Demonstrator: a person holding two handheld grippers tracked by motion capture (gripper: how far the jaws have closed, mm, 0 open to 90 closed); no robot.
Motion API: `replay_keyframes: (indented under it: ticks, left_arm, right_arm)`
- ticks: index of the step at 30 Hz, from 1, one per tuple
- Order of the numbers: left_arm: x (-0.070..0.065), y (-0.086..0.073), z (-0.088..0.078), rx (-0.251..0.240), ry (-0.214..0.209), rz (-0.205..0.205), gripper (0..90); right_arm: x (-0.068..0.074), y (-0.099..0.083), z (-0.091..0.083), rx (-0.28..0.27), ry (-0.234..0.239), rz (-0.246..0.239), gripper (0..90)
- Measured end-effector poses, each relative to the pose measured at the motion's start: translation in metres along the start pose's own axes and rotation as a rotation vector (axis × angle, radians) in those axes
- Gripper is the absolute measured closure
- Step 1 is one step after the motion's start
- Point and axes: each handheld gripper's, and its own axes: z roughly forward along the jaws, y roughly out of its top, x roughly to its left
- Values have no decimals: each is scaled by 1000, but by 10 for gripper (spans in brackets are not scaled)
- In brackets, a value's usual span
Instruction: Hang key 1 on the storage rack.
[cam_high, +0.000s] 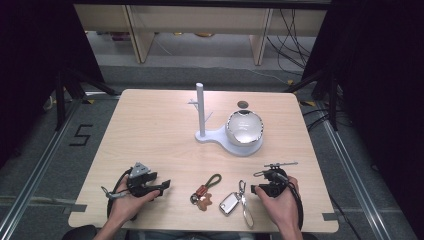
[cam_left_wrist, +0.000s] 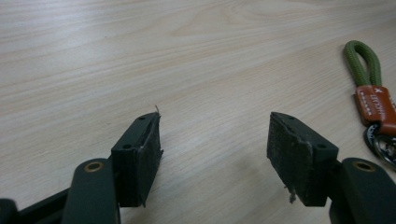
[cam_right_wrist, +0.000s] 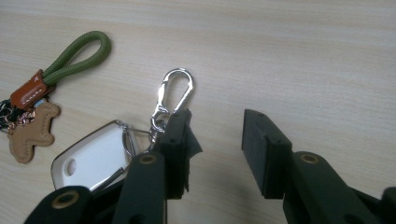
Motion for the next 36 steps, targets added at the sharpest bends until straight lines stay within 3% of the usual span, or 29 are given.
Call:
replay_keyframes:
  ticks: [1,2,3,5,9,10,12,13,14,16,18,20,21,22,24,25,27,29,30,31,32,35,36]
  left_arm:
    - [-2,1,2,-16,-10,-16,343]
    - [-2,1,2,-16,-10,-16,343]
    - [-3,2,2,-19,-10,-18,343]
    - [-3,4,2,3,-14,-1,343]
    - [-5,4,2,-5,-16,-3,344]
    - [-4,5,1,13,-14,17,344]
    - [-6,5,0,6,-15,12,345]
    - [-8,6,-2,19,-21,23,347]
    - [-11,8,-3,24,-28,26,347]
    - [-16,12,-3,29,-50,47,351]
    - [-18,15,-4,44,-62,61,354]
    - [-28,24,-2,95,-87,89,357]
    - [-28,24,-2,95,-87,89,362]
    - [-32,29,-1,130,-105,104,363]
    - [-38,36,0,180,-138,119,366]
    - [-43,43,1,218,-162,154,368]
    - [-48,47,3,239,-170,162,368]
    - [-54,53,7,288,-193,206,372]
    - [-57,54,8,305,-193,218,372]
    - [-61,58,11,350,-204,263,375]
    - [-63,59,13,371,-211,280,376]
    - [-71,60,22,391,-233,255,379]
    - [-72,62,24,412,-234,274,380]
  right_arm:
    - [4,0,-1,22,5,47,619]
    - [4,0,-1,22,5,47,619]
    - [0,3,2,18,-15,2,615]
    - [0,5,2,29,-7,-2,611]
    - [4,8,0,63,-3,25,613]
    - [3,9,1,62,-2,12,613]
    - [4,9,1,71,-1,17,614]
    - [5,9,0,77,3,3,613]
    - [9,10,0,75,-12,44,613]
    - [11,10,1,88,-12,27,612]
    - [13,10,0,89,-12,40,611]
    - [12,10,0,86,-32,5,608]
    - [13,9,-2,79,-6,-2,607]
    - [17,10,-3,96,-6,23,607]
    - [17,11,-4,101,-13,15,605]
    - [17,11,-5,109,-13,13,605]
    - [17,12,-5,112,-14,13,606]
    - [16,13,-5,125,-9,11,606]
    - [19,13,-4,127,-7,51,607]
    - [16,15,-4,133,-12,19,606]
    - [16,15,-4,134,-4,18,606]
    - [17,16,-4,134,5,31,603]
    - [17,16,-4,133,7,33,602]
